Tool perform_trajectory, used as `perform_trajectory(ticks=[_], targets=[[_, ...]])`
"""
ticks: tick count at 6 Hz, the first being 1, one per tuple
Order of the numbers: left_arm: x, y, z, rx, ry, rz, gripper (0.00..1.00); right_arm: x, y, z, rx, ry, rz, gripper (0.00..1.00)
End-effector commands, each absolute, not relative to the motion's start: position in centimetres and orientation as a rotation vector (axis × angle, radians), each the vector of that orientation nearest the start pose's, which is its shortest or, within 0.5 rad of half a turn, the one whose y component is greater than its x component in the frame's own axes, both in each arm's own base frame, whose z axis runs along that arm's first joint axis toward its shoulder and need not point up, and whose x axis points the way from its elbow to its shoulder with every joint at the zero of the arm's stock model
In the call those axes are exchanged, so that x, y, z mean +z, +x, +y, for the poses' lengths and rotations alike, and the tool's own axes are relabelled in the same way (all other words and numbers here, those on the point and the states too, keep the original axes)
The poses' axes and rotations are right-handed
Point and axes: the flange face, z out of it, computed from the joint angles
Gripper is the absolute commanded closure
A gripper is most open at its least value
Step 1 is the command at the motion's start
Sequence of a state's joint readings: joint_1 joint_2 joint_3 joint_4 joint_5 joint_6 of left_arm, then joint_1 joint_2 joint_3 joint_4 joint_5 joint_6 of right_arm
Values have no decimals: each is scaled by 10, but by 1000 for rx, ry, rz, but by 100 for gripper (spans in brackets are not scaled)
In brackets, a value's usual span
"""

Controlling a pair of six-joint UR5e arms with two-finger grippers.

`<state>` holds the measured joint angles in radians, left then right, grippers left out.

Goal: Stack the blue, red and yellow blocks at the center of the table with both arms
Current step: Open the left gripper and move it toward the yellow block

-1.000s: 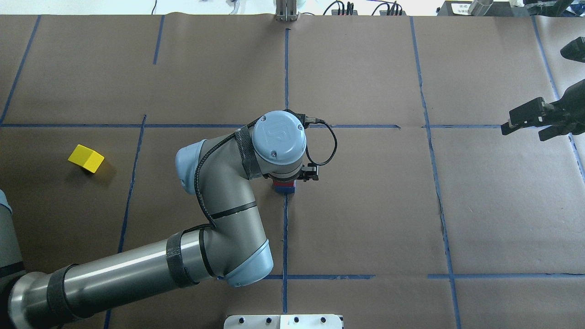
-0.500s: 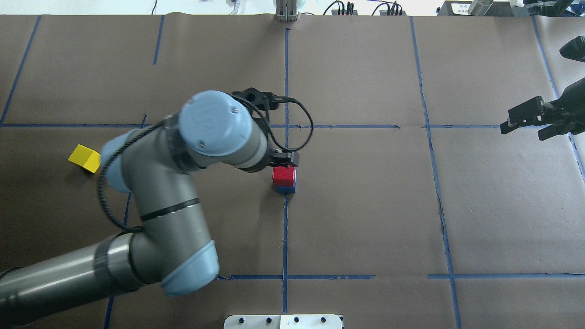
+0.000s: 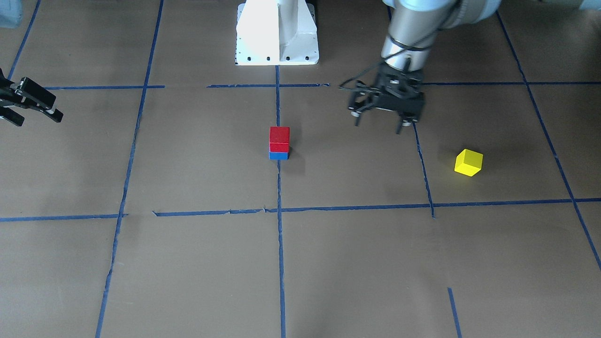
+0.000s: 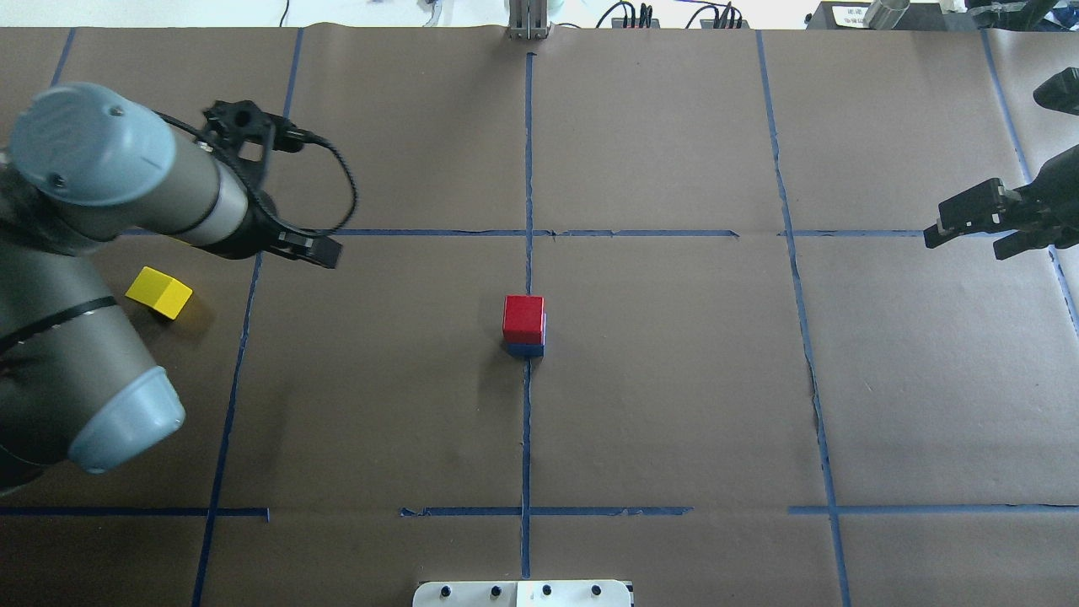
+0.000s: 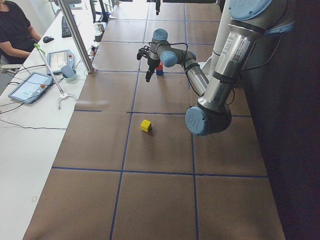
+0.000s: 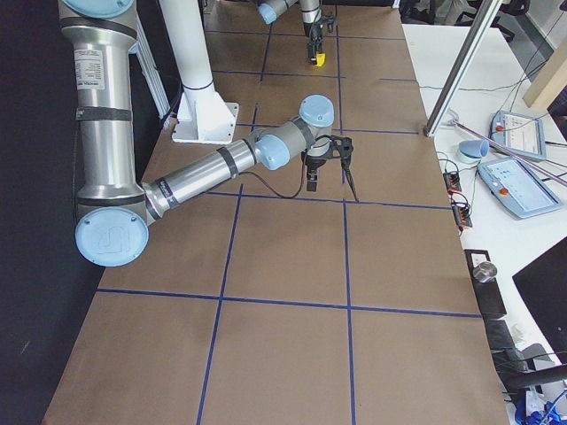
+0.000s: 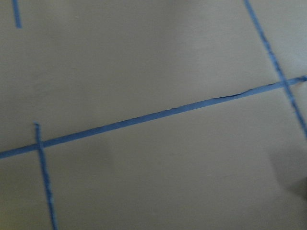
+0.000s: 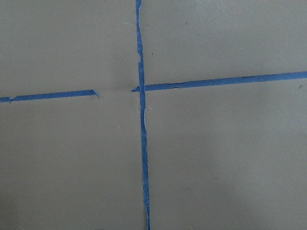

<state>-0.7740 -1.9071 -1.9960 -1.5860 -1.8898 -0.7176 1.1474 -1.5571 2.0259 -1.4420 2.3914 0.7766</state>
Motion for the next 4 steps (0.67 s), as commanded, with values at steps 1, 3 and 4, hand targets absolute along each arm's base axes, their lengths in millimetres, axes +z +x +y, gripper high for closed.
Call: perform_trajectory(ticks=[1,3,4], targets=[[411,260,-495,319,261,713,0,417,-148,-458,73,-1,-962,0],[510,250,-523,329,154,807,0,415,-147,-459,67,9,-964,0],[510,253,-522,303,120,838,0,415,-148,-458,67,7,-964,0]])
